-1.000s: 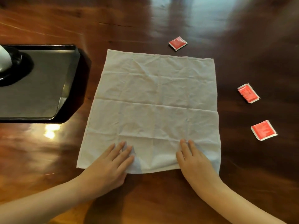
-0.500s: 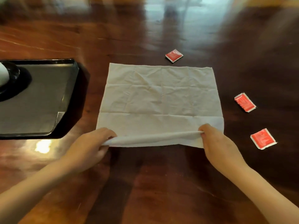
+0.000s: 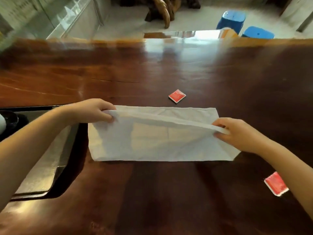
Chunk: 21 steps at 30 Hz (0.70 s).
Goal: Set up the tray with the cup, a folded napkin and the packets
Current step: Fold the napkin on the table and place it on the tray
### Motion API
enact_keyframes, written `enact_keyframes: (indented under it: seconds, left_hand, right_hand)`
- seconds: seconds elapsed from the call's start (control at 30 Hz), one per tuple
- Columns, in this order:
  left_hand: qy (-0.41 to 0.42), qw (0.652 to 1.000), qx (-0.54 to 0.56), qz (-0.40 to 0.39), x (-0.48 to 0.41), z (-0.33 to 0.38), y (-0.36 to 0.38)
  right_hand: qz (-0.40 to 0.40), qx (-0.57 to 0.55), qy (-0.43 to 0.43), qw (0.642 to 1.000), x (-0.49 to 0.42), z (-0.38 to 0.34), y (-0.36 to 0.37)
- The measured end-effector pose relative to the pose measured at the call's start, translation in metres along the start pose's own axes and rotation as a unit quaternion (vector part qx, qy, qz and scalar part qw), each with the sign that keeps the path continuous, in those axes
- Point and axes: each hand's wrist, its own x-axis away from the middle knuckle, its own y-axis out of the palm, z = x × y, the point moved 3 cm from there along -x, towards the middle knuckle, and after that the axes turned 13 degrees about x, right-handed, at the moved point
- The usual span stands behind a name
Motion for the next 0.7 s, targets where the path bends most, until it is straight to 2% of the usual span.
enact_keyframes:
  seconds: [0.17,0.27,0.33,0.47,0.6,0.7]
  left_hand:
    - [-0.05,0.998,-0.032,-0.007,-0.063,-0.011,-0.016]
    - [-0.047,0.996,-0.003,0.072,-0.095,-0.021,-0.019]
    - [-0.044,0.989,0.018,0.139,-0.112,-0.032,-0.019]
    - [-0.046,0.965,0.066,0.249,-0.127,-0.061,-0.004]
    - [-0.045,0.939,0.08,0.332,-0.127,-0.079,0.014]
    - [-0.016,0.904,0.064,0.422,-0.117,-0.079,0.024]
  right_hand:
    - [0.021,-0.146,0.094,0.985,-0.052,0.034,-0.001]
    - [0.071,-0.23,0.17,0.956,-0.081,0.049,0.015]
    - [0.128,-0.239,0.219,0.937,-0.096,0.055,0.026]
    - [0.223,-0.186,0.27,0.918,-0.115,0.057,0.044]
    - [0.245,-0.146,0.301,0.91,-0.124,0.056,0.061]
    - [0.291,-0.006,0.32,0.902,-0.124,0.042,0.058]
